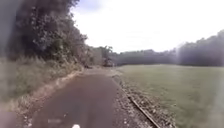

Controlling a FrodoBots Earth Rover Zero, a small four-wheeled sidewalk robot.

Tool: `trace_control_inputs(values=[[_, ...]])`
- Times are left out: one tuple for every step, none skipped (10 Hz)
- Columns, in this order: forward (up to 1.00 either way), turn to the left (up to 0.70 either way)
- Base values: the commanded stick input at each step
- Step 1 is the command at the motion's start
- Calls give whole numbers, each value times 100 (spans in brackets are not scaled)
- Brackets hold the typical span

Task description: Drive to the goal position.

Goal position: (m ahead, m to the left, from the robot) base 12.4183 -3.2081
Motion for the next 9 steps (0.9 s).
trace_control_inputs(values=[[85, 0], [85, 0], [85, 20], [85, 34], [85, 34], [85, 4], [85, 0], [85, 0], [85, 0]])
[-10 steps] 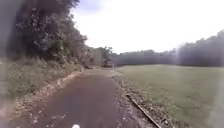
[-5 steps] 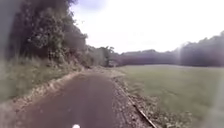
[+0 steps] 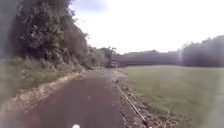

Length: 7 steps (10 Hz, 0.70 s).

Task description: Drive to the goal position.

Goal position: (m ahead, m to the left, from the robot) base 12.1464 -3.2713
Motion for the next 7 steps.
trace_control_inputs(values=[[85, 0], [85, 0], [85, 0], [85, 0], [85, 0], [85, 0], [85, 0]])
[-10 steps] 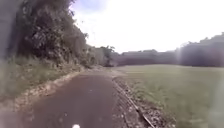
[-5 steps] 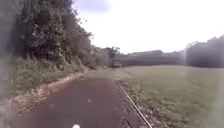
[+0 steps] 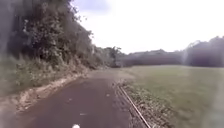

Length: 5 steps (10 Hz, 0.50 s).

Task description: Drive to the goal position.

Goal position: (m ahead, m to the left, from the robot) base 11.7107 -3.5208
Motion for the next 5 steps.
trace_control_inputs(values=[[85, 0], [85, 0], [85, 0], [85, 0], [85, 0]])
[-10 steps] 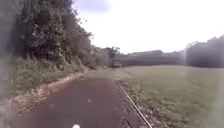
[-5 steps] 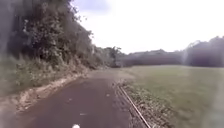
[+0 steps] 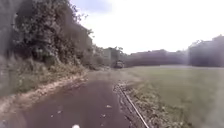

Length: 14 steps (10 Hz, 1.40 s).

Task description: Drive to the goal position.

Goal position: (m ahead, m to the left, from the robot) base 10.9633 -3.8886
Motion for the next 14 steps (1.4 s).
trace_control_inputs(values=[[85, 0], [85, 0], [85, 0], [85, 0], [85, 0], [85, 0], [85, 0], [85, 0], [85, 0], [85, 0], [85, 0], [85, -2], [85, -26], [85, -34]])
